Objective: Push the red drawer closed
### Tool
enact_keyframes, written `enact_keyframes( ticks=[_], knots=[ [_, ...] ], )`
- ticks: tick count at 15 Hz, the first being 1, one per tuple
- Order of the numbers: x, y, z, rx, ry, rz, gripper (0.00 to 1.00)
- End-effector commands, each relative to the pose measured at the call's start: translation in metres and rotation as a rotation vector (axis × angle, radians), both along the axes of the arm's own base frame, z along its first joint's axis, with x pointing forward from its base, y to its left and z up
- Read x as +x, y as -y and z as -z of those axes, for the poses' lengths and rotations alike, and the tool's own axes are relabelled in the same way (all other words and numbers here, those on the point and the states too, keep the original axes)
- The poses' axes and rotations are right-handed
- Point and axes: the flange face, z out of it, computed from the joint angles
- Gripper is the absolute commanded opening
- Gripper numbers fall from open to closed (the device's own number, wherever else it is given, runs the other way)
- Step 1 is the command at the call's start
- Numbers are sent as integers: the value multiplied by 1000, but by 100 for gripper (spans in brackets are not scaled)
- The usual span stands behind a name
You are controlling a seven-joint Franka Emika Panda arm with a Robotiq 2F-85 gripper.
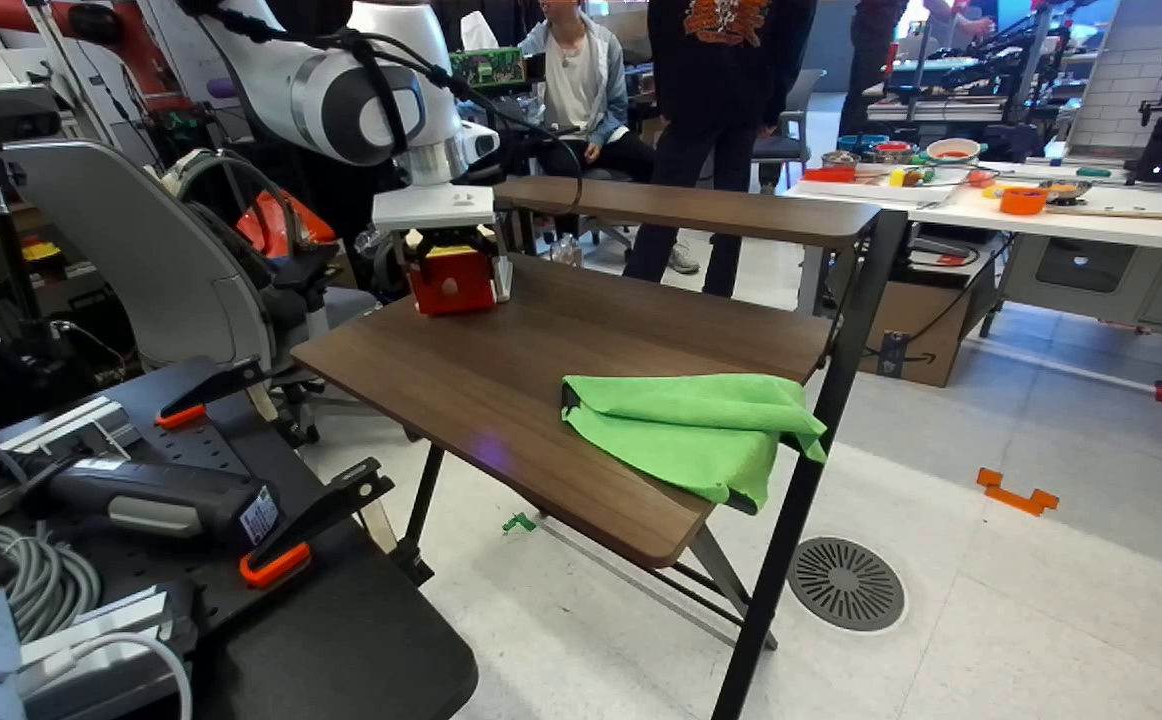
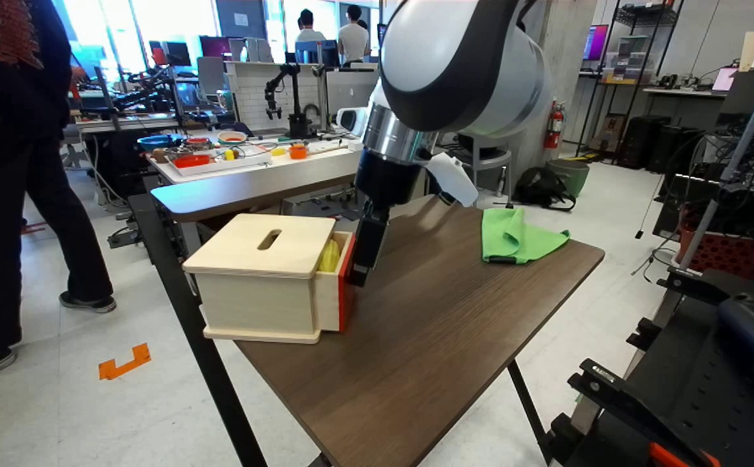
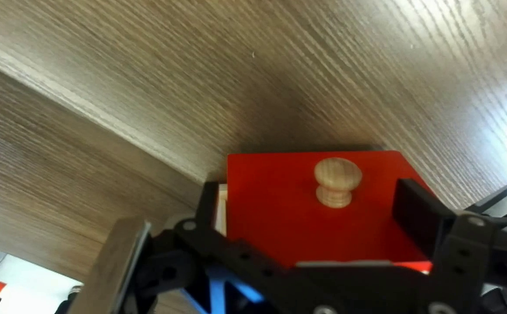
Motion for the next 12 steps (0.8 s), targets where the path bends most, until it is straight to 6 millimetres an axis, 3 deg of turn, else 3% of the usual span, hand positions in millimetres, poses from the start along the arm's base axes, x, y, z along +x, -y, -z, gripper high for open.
enact_keyframes(
  ticks=[1, 12],
  knots=[
    [16, -13, -6, 39, 58, 20, 100],
    [24, -21, -1, 96, 153, 67, 100]
  ],
)
